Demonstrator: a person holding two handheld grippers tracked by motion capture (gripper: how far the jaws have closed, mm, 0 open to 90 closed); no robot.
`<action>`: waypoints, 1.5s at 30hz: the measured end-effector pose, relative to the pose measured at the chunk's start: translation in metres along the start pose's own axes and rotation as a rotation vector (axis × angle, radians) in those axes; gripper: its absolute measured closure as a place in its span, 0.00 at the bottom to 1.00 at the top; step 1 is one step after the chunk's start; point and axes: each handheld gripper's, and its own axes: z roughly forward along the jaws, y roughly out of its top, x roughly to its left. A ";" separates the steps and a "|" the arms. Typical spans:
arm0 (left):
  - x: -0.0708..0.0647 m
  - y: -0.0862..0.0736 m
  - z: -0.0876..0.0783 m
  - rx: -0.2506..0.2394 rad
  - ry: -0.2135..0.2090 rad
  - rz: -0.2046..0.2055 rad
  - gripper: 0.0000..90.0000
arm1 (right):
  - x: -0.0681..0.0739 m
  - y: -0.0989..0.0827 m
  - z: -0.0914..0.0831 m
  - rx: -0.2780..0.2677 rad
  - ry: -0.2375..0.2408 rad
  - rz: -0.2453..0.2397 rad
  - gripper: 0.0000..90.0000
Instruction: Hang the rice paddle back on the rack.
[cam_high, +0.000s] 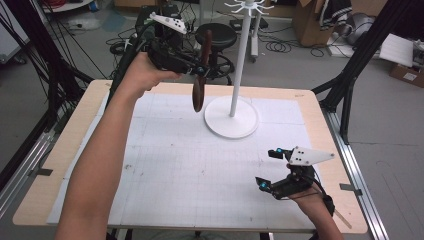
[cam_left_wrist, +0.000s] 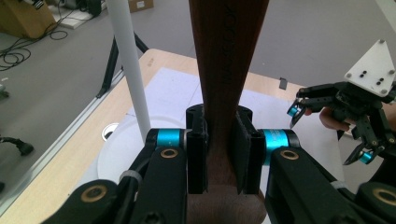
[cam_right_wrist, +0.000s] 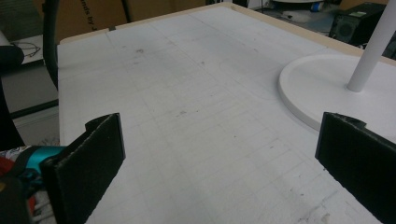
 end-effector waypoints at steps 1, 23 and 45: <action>0.001 0.002 0.001 0.004 0.003 0.000 0.86 | 0.000 0.000 0.000 0.000 0.002 0.003 0.01; 0.012 0.042 0.015 0.039 0.044 -0.007 0.86 | 0.000 0.000 -0.001 -0.003 0.007 0.006 0.01; 0.028 0.062 0.030 0.055 0.099 -0.026 0.86 | 0.002 0.001 -0.001 -0.008 0.011 0.003 0.01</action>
